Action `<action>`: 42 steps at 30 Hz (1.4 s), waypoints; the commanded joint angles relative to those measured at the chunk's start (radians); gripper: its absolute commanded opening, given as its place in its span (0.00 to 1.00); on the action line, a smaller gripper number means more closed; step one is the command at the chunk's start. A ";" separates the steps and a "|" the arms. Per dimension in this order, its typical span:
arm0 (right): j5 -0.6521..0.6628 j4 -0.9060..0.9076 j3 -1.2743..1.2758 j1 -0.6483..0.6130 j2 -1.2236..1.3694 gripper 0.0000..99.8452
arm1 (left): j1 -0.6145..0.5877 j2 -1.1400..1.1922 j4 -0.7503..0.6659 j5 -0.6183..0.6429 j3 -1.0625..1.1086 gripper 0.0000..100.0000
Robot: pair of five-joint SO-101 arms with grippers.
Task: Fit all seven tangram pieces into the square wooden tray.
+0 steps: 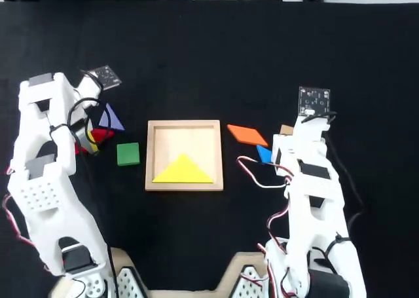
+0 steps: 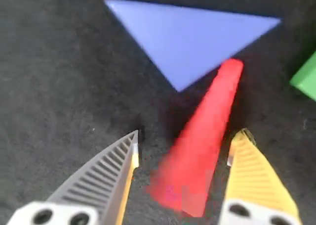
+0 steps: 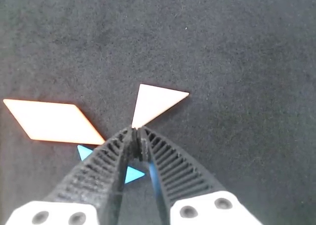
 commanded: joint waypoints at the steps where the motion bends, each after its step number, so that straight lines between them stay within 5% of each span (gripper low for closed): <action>1: 0.011 -0.018 -0.005 -0.020 -0.019 0.01 | 0.012 -0.009 -0.018 0.048 -0.035 0.28; 14: 0.011 -0.018 -0.005 -0.020 -0.019 0.01 | 0.024 -0.009 0.057 0.054 -0.045 0.27; 23: 0.011 -0.020 -0.005 -0.020 -0.019 0.01 | 0.031 -0.012 0.075 0.052 -0.045 0.04; 36: 0.011 -0.020 -0.005 -0.021 -0.019 0.01 | 0.084 -0.321 0.511 0.066 -0.116 0.03; 42: 0.003 -0.015 -0.010 0.021 -0.027 0.01 | 0.308 -0.552 0.516 0.555 -0.028 0.03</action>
